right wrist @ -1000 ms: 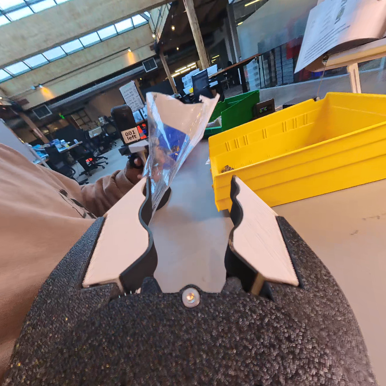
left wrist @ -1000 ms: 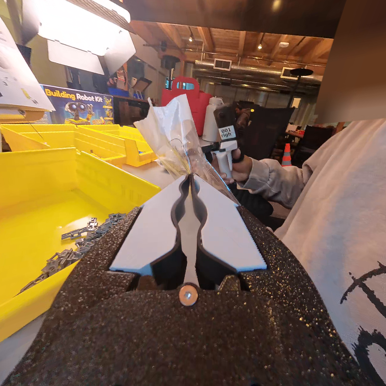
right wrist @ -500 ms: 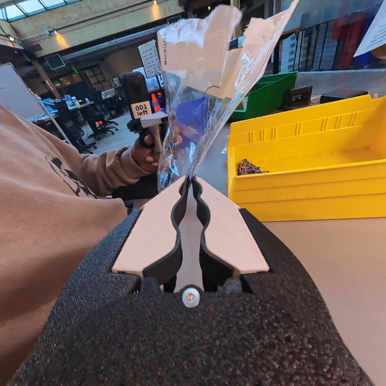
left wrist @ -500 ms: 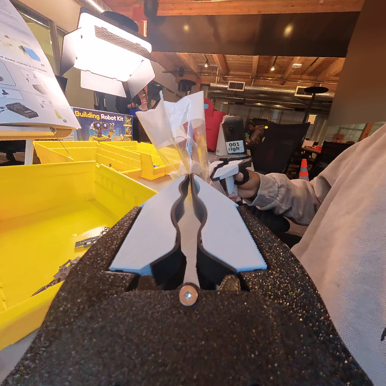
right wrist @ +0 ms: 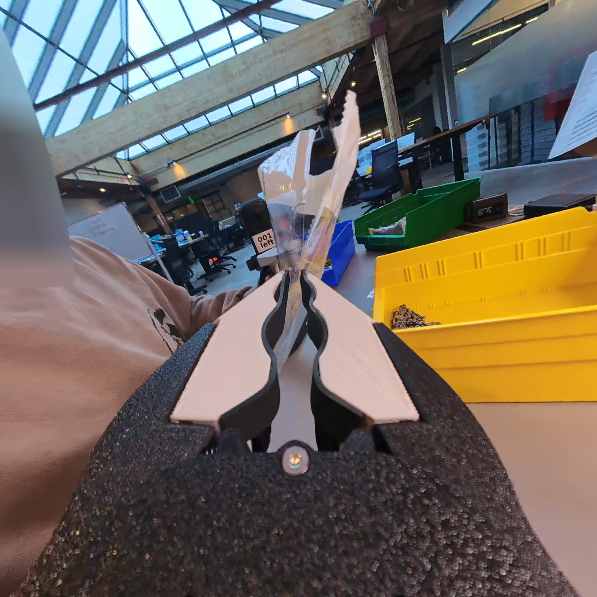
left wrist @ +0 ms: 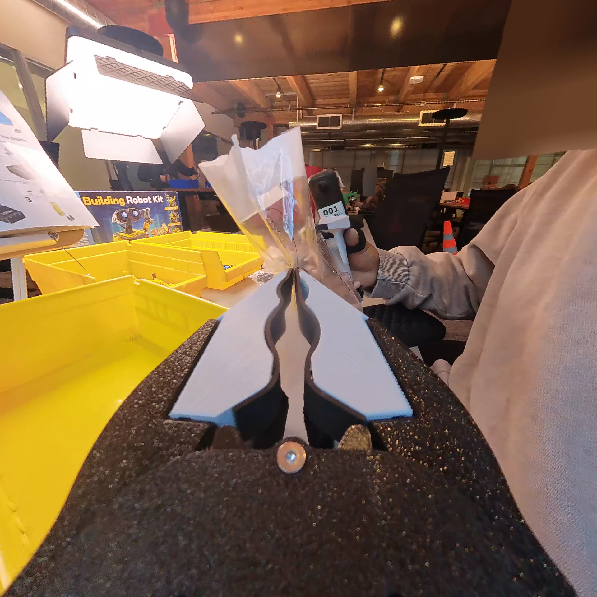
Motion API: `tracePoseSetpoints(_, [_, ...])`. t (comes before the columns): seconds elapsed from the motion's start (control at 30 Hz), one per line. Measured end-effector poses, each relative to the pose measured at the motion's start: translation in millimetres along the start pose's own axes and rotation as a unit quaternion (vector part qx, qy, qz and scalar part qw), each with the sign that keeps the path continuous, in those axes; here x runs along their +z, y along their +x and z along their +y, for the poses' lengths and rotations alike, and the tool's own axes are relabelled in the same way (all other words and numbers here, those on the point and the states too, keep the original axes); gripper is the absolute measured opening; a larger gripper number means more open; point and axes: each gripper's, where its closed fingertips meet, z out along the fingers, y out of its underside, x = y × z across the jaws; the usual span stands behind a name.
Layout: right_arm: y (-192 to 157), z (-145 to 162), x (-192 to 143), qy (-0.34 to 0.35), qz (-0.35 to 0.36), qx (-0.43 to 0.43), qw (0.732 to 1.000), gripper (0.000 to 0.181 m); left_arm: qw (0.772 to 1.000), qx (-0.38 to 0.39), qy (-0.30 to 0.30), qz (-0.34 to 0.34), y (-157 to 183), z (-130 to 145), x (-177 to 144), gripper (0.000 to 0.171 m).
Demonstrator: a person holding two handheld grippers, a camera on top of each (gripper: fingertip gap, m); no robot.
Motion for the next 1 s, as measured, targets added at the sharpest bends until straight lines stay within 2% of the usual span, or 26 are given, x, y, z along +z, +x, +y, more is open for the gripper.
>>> tracePoseSetpoints(0.1, [0.0, -3.6, 0.3, 0.011, -0.008, 0.009, 1.000, 0.000, 1.000, 0.001, 0.003, 0.011, -0.2, 2.0, 1.3, 0.000])
tracePoseSetpoints(0.2, [3.8, -1.8, 0.3, 0.002, 0.002, -0.004, 1.000, 0.000, 1.000, -0.004, -0.019, 0.002, -6.9, 10.9, 2.6, 0.000])
tracePoseSetpoints(0.23, [5.7, -1.4, -0.4, -0.004, 0.009, -0.012, 1.000, 0.000, 0.999, -0.009, -0.031, -0.004, -11.2, 13.9, 2.2, 0.003])
tracePoseSetpoints(0.33, [12.0, -2.8, -5.9, -0.027, 0.039, -0.050, 0.998, 0.000, 0.998, -0.020, -0.056, -0.028, -27.6, 10.8, -4.7, 0.028])
tracePoseSetpoints(0.47, [19.1, -6.7, -19.5, -0.061, 0.078, -0.092, 0.991, 0.000, 0.987, 0.000, -0.120, -0.103, -72.9, -6.6, -25.7, 0.038])
tracePoseSetpoints(0.53, [21.8, -10.0, -28.9, -0.072, 0.093, -0.102, 0.988, 0.000, 0.968, -0.004, -0.179, -0.176, -114.1, -13.5, -40.3, 0.033])
tracePoseSetpoints(0.63, [29.4, -10.4, -43.1, -0.096, 0.125, -0.118, 0.980, 0.000, 0.922, -0.029, -0.293, -0.252, -176.7, -2.8, -57.2, 0.044])
tracePoseSetpoints(0.73, [31.4, -11.1, -52.0, -0.102, 0.143, -0.118, 0.977, 0.000, 0.876, -0.095, -0.397, -0.257, -221.1, 35.4, -60.7, 0.061])
tracePoseSetpoints(0.8, [30.6, -12.7, -57.0, -0.099, 0.154, -0.125, 0.975, 0.000, 0.849, -0.141, -0.448, -0.240, -234.2, 65.9, -58.9, 0.066])
tracePoseSetpoints(0.9, [30.5, -12.5, -66.9, -0.103, 0.175, -0.136, 0.970, 0.000, 0.833, -0.153, -0.484, -0.221, -238.0, 93.5, -51.1, 0.051])
tracePoseSetpoints(0.93, [30.5, -12.2, -70.7, -0.105, 0.180, -0.139, 0.968, 0.000, 0.832, -0.145, -0.489, -0.218, -238.0, 96.1, -49.1, 0.032])
tracePoseSetpoints(1.0, [31.2, -11.5, -77.5, -0.107, 0.189, -0.143, 0.966, 0.000, 0.834, -0.143, -0.487, -0.217, -237.9, 96.0, -44.5, 0.022])
